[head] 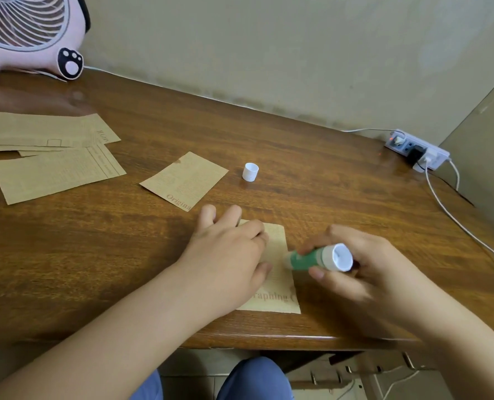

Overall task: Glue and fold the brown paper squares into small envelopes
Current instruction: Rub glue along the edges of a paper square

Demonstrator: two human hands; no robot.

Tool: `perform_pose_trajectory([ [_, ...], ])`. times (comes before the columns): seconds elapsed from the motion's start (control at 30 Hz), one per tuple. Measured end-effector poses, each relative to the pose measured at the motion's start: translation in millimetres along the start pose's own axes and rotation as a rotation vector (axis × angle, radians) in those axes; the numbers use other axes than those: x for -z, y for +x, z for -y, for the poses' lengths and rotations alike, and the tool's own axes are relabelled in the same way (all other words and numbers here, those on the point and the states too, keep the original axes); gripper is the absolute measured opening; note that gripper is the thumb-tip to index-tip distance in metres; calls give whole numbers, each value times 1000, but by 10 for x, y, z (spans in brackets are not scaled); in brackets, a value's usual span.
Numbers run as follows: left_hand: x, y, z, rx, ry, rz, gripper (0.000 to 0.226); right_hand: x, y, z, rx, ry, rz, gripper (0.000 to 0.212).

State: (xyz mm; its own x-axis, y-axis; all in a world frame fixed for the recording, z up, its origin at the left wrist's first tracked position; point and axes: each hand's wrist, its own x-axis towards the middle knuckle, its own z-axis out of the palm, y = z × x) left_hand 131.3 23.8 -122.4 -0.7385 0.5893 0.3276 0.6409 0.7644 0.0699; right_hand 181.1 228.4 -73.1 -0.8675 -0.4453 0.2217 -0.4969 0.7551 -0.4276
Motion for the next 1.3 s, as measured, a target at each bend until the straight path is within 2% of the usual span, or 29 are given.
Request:
perform_pose_trajectory([
  [0.07, 52, -18, -20, 0, -4, 58, 47, -6, 79, -31, -5, -5, -23, 19],
  [0.4, 44, -37, 3, -8, 8, 59, 62, -38, -212, 145, 64, 51, 52, 17],
  [0.57, 75, -26, -13, -4, 9, 111, 58, -54, -178, 107, -4, 79, -14, 19],
  [0.77, 58, -28, -11, -4, -13, 116, 58, -98, -249, 167, 25, 94, 26, 18],
  [0.83, 79, -22, 1, 10, -5, 116, 57, -81, -271, 188, 4, 149, -37, 20],
  [0.93, 61, -37, 9, 27, -7, 108, 56, -37, -246, 178, -133, 259, -274, 27],
  [1.0, 21, -70, 0, 50, 14, 80, 60, -28, -206, 153, -234, 277, -378, 24],
  [1.07, 32, -86, -48, 83, 51, -14, 55, -41, -167, 129, -300, 270, -417, 20],
  [1.2, 199, -98, -215, 250, 119, 93, 54, -61, -57, 115, -372, 268, -421, 16],
  [1.3, 240, -74, -258, 325, 170, 80, 58, -62, 41, 43, -375, 180, -378, 4],
])
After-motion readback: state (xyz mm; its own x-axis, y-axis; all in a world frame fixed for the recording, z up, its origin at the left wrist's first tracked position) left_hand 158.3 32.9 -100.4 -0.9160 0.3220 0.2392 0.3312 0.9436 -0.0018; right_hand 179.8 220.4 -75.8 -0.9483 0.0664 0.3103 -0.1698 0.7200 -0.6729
